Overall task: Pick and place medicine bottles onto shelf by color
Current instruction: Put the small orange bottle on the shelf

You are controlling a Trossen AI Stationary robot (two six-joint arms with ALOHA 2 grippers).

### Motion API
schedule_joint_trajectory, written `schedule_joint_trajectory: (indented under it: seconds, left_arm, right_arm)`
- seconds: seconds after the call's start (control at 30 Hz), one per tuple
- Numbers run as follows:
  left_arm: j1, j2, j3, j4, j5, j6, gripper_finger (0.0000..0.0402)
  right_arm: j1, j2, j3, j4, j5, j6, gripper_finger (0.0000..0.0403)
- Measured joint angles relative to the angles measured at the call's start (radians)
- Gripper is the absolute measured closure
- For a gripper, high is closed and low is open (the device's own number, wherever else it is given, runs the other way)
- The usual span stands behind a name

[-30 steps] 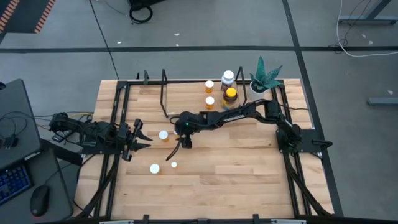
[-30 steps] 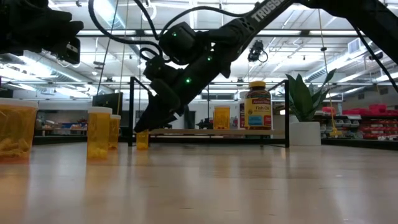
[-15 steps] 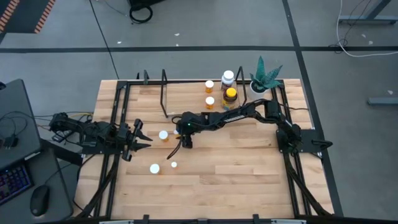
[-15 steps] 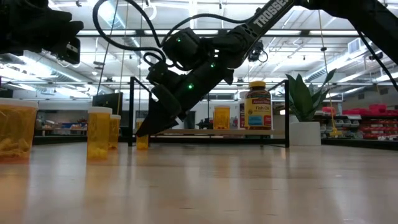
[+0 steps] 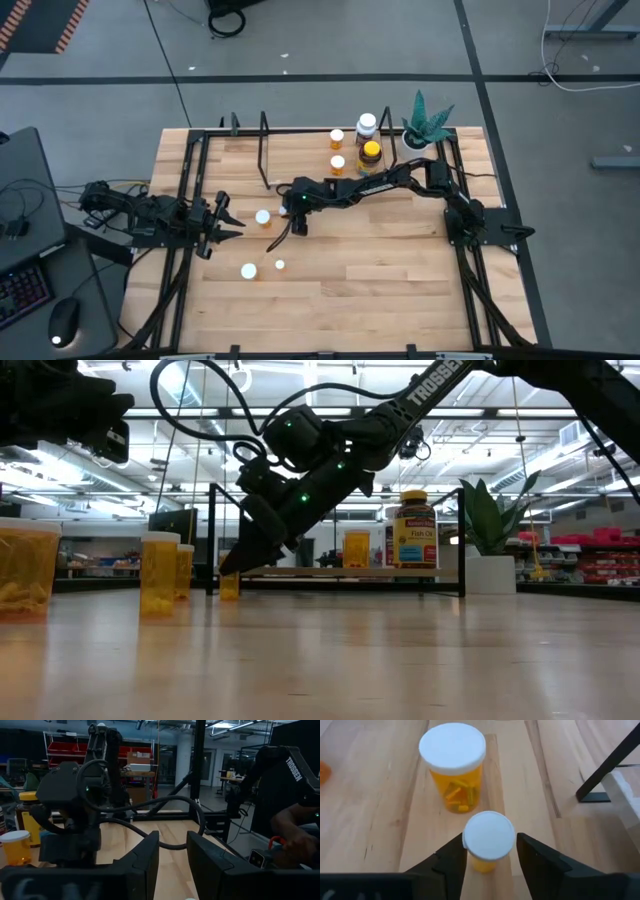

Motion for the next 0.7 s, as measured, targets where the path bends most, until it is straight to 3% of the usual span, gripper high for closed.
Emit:
schedule_joint_trajectory:
  seconds: [0.7]
  left_arm:
    - [0.0, 0.0, 0.0, 0.0, 0.0, 0.0, 0.0294]
  right_arm:
    - [-0.023, -0.05, 0.001, -0.04, 0.049, -0.001, 0.0282]
